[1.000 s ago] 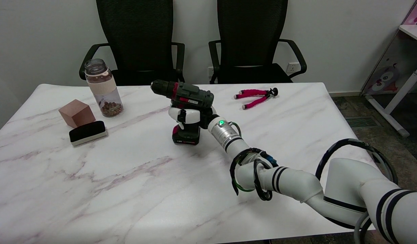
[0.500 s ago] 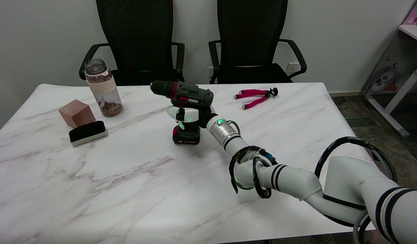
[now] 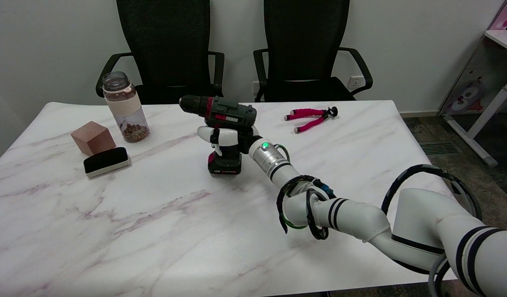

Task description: Pick up the power screwdriver.

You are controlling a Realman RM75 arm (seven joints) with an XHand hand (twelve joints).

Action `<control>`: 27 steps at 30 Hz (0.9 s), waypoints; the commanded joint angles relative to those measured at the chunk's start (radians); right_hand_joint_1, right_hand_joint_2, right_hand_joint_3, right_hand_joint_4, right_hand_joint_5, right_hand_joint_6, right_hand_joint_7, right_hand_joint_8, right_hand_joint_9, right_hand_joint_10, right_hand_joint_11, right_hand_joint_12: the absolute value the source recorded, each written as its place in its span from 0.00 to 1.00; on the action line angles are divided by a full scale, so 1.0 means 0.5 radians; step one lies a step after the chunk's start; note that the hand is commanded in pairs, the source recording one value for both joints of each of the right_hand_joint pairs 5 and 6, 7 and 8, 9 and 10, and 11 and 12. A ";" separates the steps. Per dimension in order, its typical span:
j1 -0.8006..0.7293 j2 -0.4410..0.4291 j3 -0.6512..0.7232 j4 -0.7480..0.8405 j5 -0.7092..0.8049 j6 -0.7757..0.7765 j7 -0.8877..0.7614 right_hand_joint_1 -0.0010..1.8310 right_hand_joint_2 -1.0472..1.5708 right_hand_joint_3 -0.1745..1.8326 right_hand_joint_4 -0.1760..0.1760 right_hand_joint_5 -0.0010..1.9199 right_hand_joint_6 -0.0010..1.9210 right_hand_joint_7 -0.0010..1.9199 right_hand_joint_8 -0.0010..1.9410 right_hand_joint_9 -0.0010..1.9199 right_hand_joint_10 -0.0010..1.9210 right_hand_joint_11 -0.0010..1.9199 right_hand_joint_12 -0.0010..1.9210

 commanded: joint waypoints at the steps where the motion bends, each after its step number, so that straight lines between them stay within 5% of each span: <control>1: 0.069 0.023 -0.003 -0.115 -0.117 -0.005 -0.009 0.54 0.64 0.56 1.00 1.00 1.00 1.00 0.99 1.00 1.00 1.00 1.00; 6: 0.117 0.026 -0.003 -0.138 -0.138 -0.008 -0.011 0.54 0.69 0.53 1.00 1.00 1.00 1.00 0.99 1.00 1.00 1.00 1.00; 7: 0.130 0.028 -0.003 -0.144 -0.140 -0.011 -0.011 0.55 0.69 0.52 0.61 1.00 1.00 1.00 0.99 1.00 1.00 1.00 1.00; 9: 0.149 0.036 -0.003 -0.160 -0.140 -0.020 -0.021 0.55 0.70 0.51 0.57 1.00 1.00 1.00 0.99 1.00 1.00 1.00 1.00; 10: 0.162 0.040 -0.002 -0.173 -0.140 -0.020 -0.044 0.55 0.71 0.51 0.85 1.00 1.00 1.00 0.99 1.00 1.00 1.00 1.00; 11: 0.168 0.046 0.001 -0.187 -0.140 -0.020 -0.060 0.55 0.71 0.50 1.00 1.00 1.00 1.00 0.99 1.00 1.00 1.00 1.00; 27: 0.262 0.241 0.022 -0.520 -0.131 -0.028 -0.082 0.54 0.78 0.48 1.00 1.00 1.00 1.00 0.99 1.00 1.00 1.00 1.00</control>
